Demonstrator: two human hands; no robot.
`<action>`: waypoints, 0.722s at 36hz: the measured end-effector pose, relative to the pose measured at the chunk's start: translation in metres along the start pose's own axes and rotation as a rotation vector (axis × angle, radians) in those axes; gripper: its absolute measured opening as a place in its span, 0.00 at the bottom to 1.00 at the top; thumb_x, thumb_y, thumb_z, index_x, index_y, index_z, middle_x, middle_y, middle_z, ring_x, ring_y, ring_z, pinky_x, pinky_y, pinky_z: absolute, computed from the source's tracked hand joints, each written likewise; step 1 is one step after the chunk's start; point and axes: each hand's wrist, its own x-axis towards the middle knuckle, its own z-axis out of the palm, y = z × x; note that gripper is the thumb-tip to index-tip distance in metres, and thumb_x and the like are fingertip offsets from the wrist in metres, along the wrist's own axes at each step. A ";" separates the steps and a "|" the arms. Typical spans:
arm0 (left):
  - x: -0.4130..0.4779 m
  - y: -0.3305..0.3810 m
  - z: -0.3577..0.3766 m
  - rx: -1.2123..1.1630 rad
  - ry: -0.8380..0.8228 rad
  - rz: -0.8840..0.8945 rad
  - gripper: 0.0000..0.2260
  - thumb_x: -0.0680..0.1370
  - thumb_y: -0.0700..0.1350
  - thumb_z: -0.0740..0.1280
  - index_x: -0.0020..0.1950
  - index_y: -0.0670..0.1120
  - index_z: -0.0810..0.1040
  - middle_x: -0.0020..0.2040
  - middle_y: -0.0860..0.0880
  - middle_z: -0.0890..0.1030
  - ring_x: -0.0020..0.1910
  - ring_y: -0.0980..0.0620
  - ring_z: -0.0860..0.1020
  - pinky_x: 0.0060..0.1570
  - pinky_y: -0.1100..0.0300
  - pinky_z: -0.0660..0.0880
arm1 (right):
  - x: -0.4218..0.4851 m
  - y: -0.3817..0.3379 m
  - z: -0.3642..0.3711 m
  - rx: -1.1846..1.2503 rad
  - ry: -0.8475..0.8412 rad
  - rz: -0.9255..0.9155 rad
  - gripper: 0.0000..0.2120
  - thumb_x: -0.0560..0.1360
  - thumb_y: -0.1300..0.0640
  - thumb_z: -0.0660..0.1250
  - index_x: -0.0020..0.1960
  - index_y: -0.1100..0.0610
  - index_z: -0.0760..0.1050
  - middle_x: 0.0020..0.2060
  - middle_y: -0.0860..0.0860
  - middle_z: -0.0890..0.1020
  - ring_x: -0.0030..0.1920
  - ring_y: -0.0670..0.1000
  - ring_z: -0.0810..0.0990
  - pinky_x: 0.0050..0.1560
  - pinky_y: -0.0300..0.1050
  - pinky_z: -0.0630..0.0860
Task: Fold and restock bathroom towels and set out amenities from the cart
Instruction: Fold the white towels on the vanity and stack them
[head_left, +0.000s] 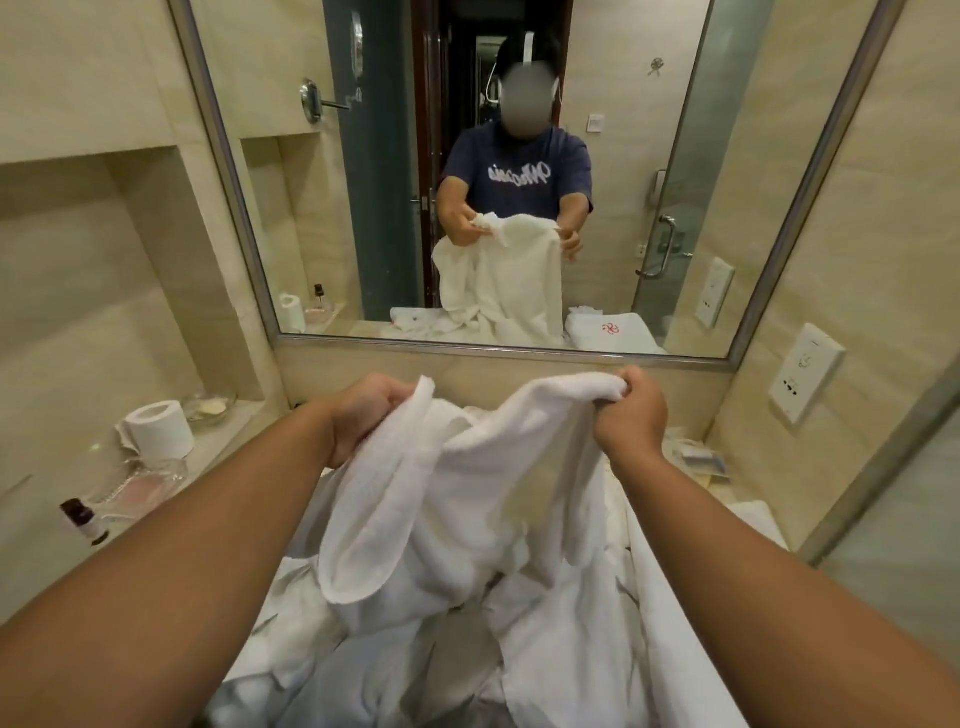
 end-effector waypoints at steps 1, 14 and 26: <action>-0.002 0.001 0.002 -0.002 -0.048 -0.053 0.21 0.84 0.48 0.60 0.41 0.40 0.88 0.44 0.40 0.87 0.40 0.43 0.85 0.42 0.55 0.81 | -0.003 -0.002 -0.001 0.092 0.019 0.064 0.06 0.74 0.66 0.62 0.39 0.60 0.67 0.34 0.51 0.72 0.37 0.51 0.67 0.34 0.47 0.62; 0.022 0.021 0.004 0.456 0.220 0.498 0.23 0.70 0.26 0.57 0.30 0.51 0.81 0.47 0.50 0.81 0.56 0.46 0.77 0.66 0.42 0.72 | -0.032 -0.020 -0.018 0.510 -1.042 0.077 0.03 0.72 0.69 0.71 0.46 0.67 0.81 0.44 0.63 0.82 0.45 0.57 0.82 0.50 0.52 0.79; 0.038 0.016 0.008 0.574 0.853 0.542 0.14 0.81 0.40 0.63 0.38 0.49 0.80 0.35 0.49 0.78 0.36 0.47 0.74 0.31 0.57 0.64 | -0.032 -0.018 -0.012 0.486 -0.661 0.116 0.21 0.77 0.76 0.56 0.55 0.61 0.85 0.51 0.62 0.86 0.55 0.63 0.85 0.63 0.64 0.79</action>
